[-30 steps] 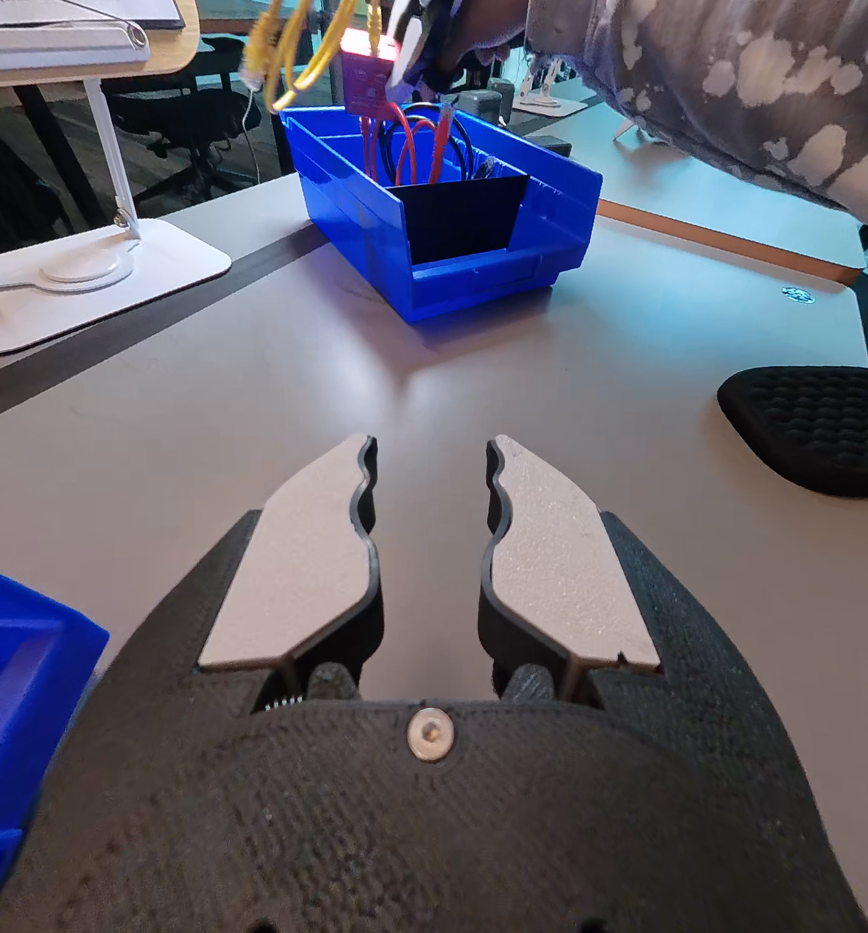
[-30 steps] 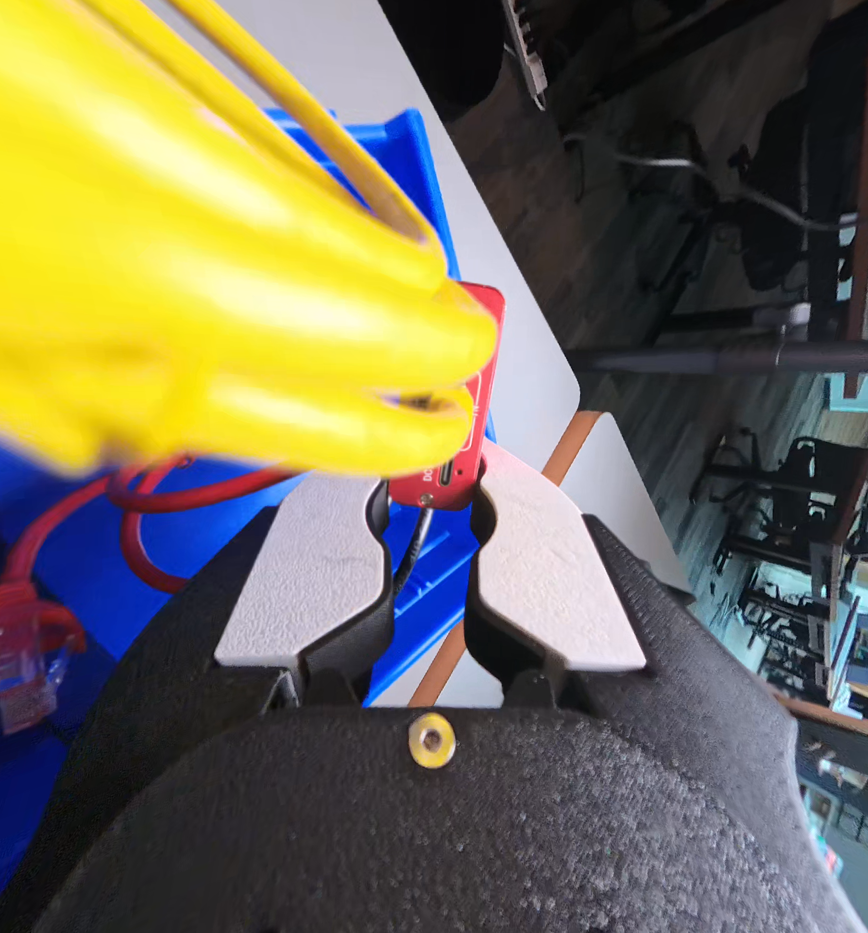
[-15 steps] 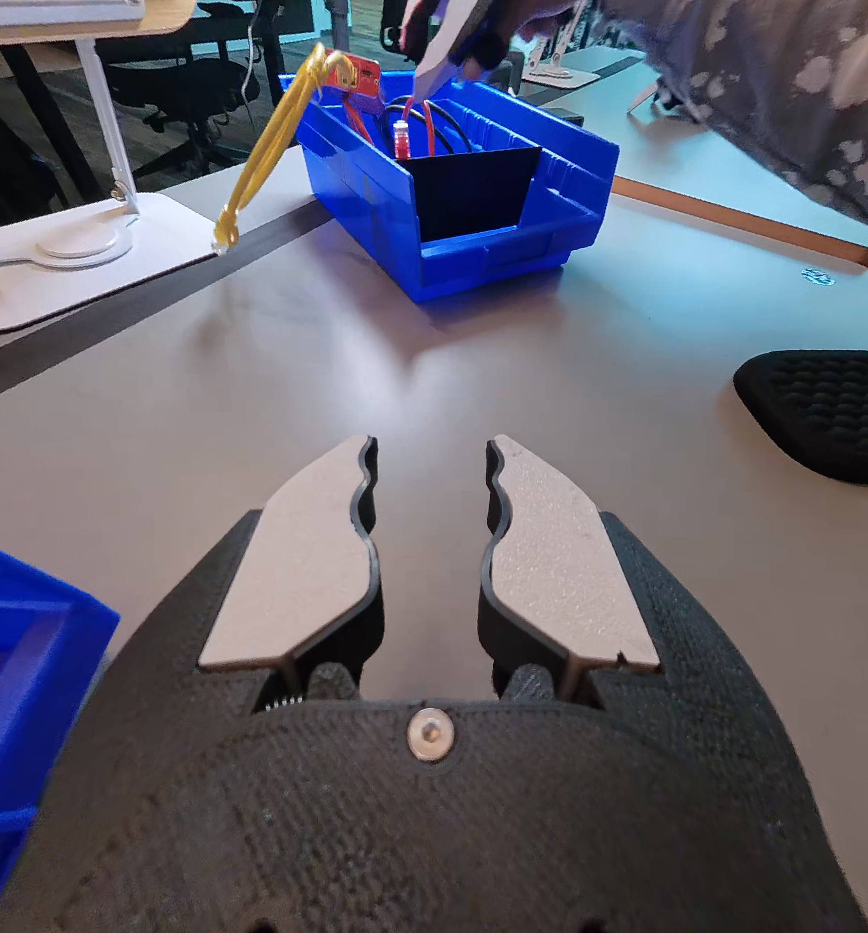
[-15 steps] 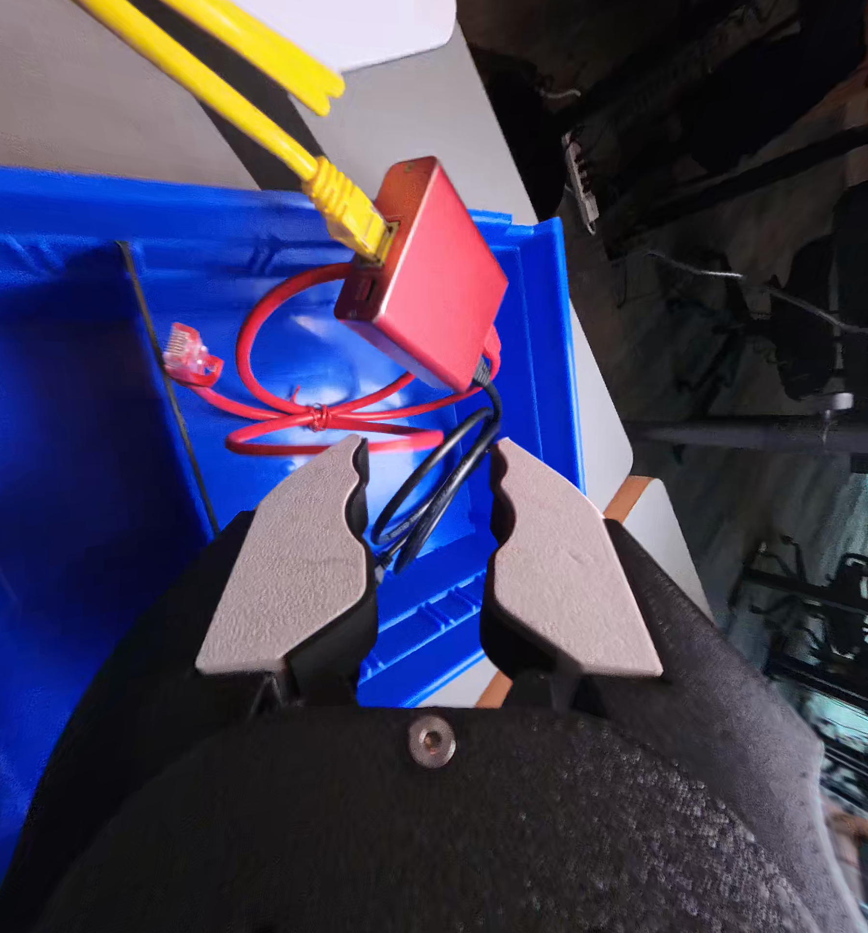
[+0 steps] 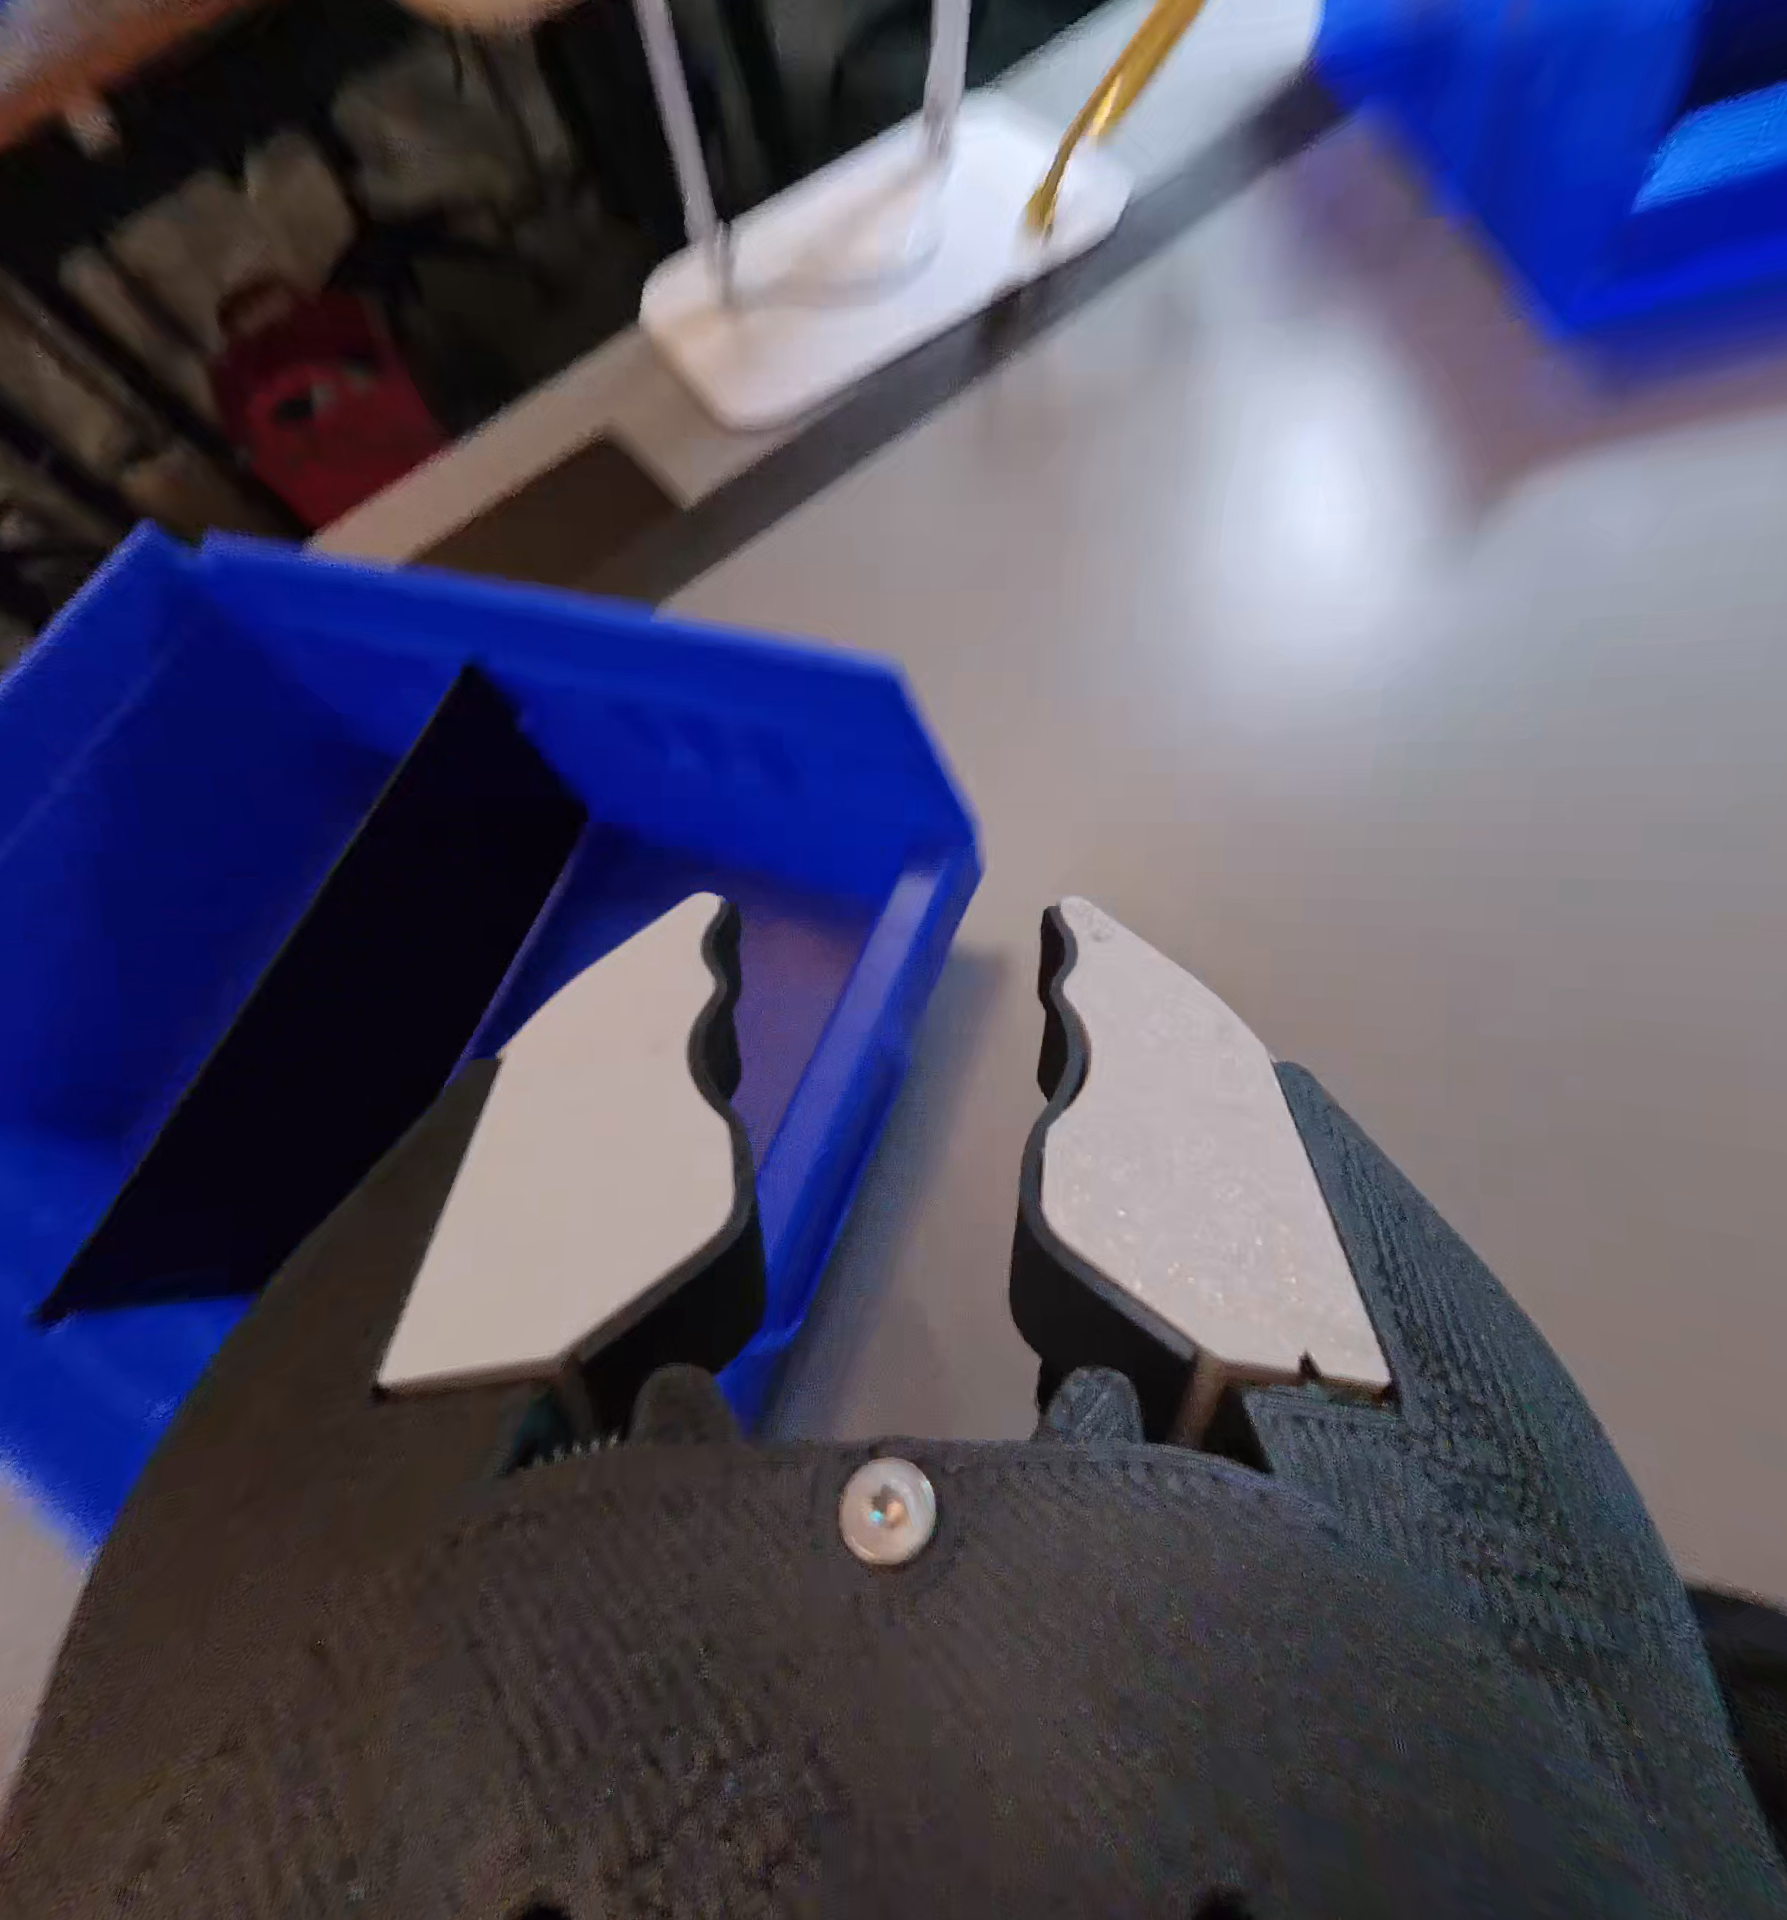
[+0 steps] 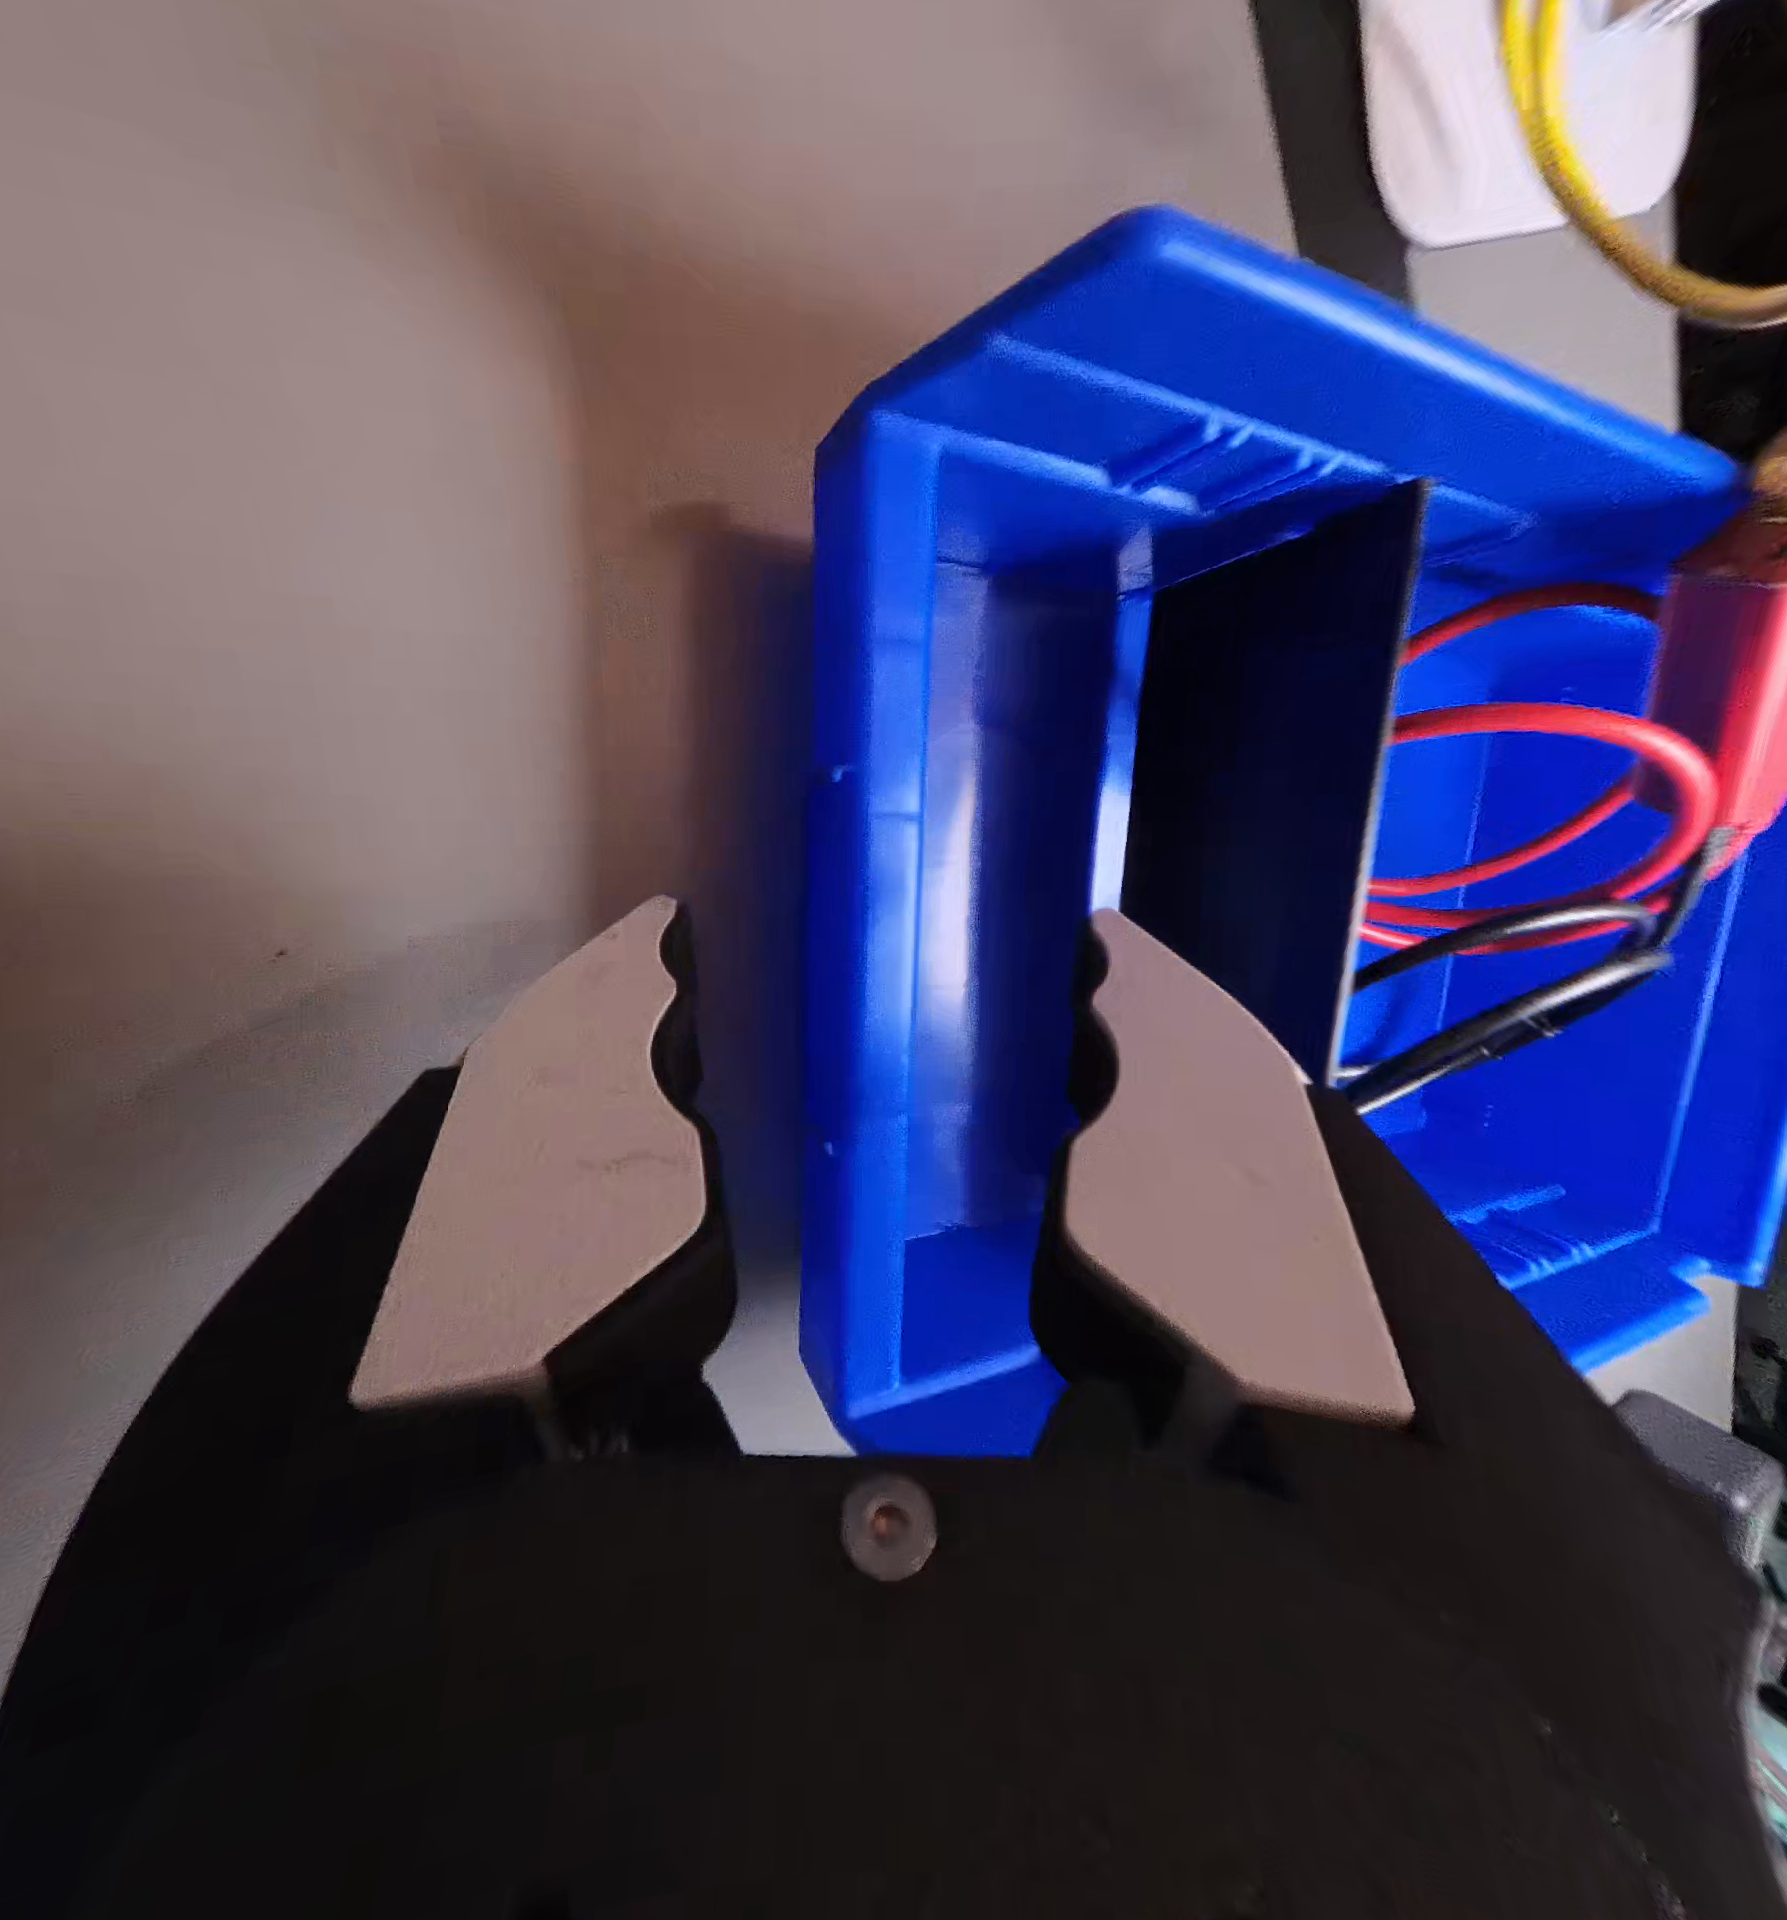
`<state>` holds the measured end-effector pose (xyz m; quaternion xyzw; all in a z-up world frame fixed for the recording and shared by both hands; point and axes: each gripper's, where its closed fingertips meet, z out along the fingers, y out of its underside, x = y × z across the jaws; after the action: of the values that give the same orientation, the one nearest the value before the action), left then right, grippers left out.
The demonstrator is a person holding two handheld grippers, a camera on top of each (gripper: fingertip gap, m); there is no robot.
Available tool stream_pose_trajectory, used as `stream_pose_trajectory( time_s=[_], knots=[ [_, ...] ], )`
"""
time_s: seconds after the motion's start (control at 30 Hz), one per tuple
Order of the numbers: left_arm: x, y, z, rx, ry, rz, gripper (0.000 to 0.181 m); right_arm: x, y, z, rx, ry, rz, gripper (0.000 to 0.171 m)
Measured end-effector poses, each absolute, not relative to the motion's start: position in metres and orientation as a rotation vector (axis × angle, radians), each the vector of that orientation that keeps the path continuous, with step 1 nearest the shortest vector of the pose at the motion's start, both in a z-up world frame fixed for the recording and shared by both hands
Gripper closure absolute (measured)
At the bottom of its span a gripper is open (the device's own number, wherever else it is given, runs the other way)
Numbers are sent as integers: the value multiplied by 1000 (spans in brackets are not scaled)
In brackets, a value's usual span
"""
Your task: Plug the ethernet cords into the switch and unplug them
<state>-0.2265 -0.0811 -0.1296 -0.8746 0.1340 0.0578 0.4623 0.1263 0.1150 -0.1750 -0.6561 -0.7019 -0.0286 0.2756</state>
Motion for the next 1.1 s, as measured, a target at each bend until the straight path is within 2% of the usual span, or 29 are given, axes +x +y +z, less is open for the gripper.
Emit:
stream_pose_trajectory(
  time_s=[0.13, 0.27, 0.3, 0.37, 0.57, 0.9, 1.1],
  knots=[
    [-257, -91, -171, -2416, 407, 264, 111, 126, 118, -207, -1833, -1989, -147, 109],
    [-266, -96, -216, -2635, 574, 303, 109, 122, 129, -223, -1788, -2058, -214, 143],
    [-265, -94, -223, -2652, 618, 296, 117, 120, 129, -223, -1781, -2067, -204, 144],
    [-264, -86, -230, -2622, 716, 322, 150, 118, 125, -223, -1757, -2071, -178, 144],
    [-237, -73, -229, -2535, 883, 360, 152, 117, 83, -222, -1598, -2145, -191, 143],
    [-107, -43, -227, -2174, 1426, 286, 151, 105, -23, -217, -1377, -2197, -117, 139],
    [-88, -26, -204, -2024, 1323, 282, 141, 120, -55, -135, -1487, -1659, 289, 131]
  ],
)
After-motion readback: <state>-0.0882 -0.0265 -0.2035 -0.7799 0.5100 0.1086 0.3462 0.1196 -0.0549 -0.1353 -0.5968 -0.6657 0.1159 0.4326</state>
